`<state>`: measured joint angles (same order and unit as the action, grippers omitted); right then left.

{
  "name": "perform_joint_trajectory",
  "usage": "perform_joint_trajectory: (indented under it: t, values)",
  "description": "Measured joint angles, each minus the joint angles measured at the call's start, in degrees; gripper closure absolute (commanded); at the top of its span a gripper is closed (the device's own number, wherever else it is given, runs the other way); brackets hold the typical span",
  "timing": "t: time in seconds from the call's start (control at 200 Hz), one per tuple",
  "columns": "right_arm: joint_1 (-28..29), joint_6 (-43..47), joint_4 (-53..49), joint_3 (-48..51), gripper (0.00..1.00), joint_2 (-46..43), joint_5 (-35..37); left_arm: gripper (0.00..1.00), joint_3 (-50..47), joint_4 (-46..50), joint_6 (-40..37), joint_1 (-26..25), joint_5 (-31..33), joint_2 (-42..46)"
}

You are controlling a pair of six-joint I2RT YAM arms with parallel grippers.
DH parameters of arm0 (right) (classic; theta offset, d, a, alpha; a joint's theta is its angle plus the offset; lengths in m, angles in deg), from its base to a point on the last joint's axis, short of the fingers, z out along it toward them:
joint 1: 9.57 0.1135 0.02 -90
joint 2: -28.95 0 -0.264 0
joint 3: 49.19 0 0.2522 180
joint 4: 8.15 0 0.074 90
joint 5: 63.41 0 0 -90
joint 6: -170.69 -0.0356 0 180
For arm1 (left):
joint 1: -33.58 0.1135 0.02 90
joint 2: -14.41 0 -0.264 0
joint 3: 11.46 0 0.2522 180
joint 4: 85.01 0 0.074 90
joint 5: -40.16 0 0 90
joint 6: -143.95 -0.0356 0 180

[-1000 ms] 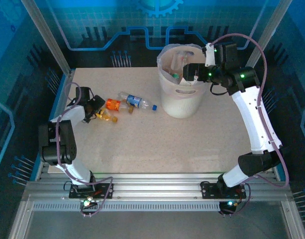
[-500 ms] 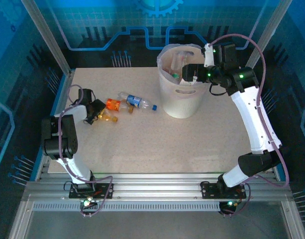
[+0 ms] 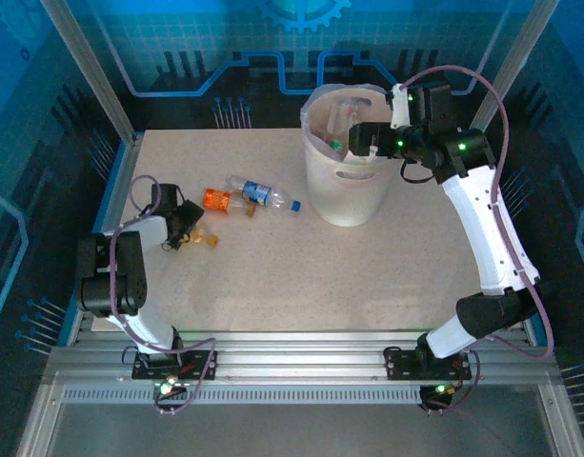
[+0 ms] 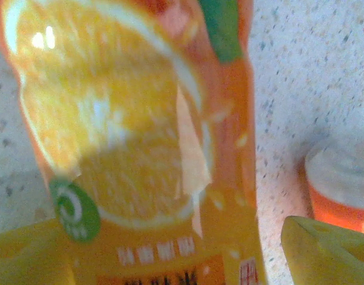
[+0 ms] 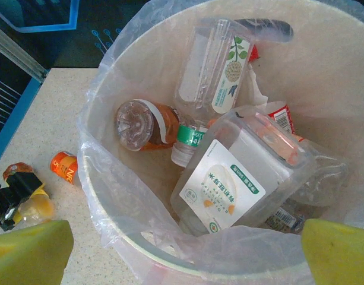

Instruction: Put the plastic bottles in the bin

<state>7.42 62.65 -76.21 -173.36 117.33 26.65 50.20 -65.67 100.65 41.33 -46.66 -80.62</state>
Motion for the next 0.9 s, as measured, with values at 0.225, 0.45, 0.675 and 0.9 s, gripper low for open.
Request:
perform_joint_trajectory:
  t: [0.225,0.45,0.675,0.9]
  values:
    - [0.02,-0.39,0.57,1.38,0.0,-0.66,0.0,0.31,-2.58,1.75,1.55,-2.54,1.73,2.56]
    - [0.24,-0.55,1.29,2.62,0.0,-1.42,0.07,0.34,-4.11,4.31,2.08,-4.24,3.56,5.16]
    - [0.26,-1.25,1.95,3.91,0.0,-2.82,0.63,0.35,-4.9,8.41,0.02,-8.28,9.44,17.68]
    - [0.26,-1.92,2.75,4.74,0.0,-4.87,0.63,0.35,-3.43,8.72,-8.48,-13.99,12.52,32.17]
